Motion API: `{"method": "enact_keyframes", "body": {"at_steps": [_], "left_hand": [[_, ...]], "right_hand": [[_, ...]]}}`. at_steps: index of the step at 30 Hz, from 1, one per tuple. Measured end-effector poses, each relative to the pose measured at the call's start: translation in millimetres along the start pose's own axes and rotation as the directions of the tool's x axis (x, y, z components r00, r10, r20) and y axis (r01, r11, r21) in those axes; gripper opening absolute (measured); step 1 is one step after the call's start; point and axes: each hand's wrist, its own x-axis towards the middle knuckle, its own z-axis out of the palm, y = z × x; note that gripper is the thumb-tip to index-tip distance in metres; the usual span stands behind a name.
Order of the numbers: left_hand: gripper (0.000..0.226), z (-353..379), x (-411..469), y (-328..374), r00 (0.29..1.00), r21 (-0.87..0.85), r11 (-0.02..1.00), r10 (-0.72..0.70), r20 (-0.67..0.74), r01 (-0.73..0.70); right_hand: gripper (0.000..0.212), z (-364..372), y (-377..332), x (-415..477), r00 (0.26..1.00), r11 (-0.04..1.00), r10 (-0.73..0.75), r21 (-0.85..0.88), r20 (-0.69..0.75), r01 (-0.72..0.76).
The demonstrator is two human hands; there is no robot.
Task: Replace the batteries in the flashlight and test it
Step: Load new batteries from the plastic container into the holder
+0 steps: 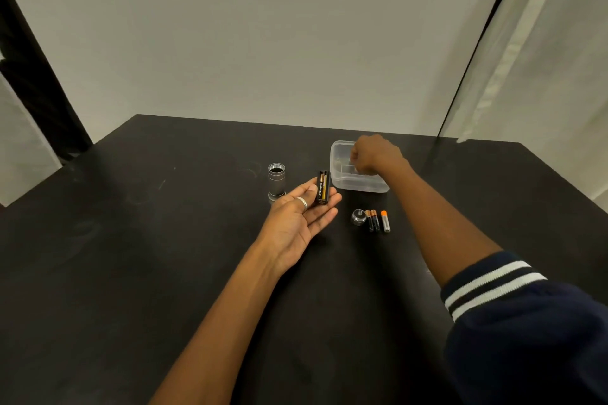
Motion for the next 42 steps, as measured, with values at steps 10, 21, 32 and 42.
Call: {"method": "enact_keyframes", "body": {"at_steps": [10,21,32,42], "left_hand": [[0.022,2,-3,0,1.000,-0.011,1.000,0.009,0.000,-0.009],[0.022,0,0,0,1.000,-0.009,1.000,0.010,-0.006,-0.010],[0.024,2,-1,-1,1.000,0.003,1.000,0.020,-0.008,-0.020],[0.022,1,-1,-1,1.000,0.020,0.999,0.027,-0.007,-0.027]], "right_hand": [[0.022,1,0,-3,0.992,1.000,0.007,0.009,-0.126,-0.006],[0.023,0,5,-1,0.998,0.997,-0.027,0.064,-0.048,0.030],[0.029,-30,-4,-97,0.885,0.524,-0.058,0.740,-0.462,0.421],[0.030,12,-10,-149,0.897,0.420,0.147,0.847,-0.417,0.325]]}}
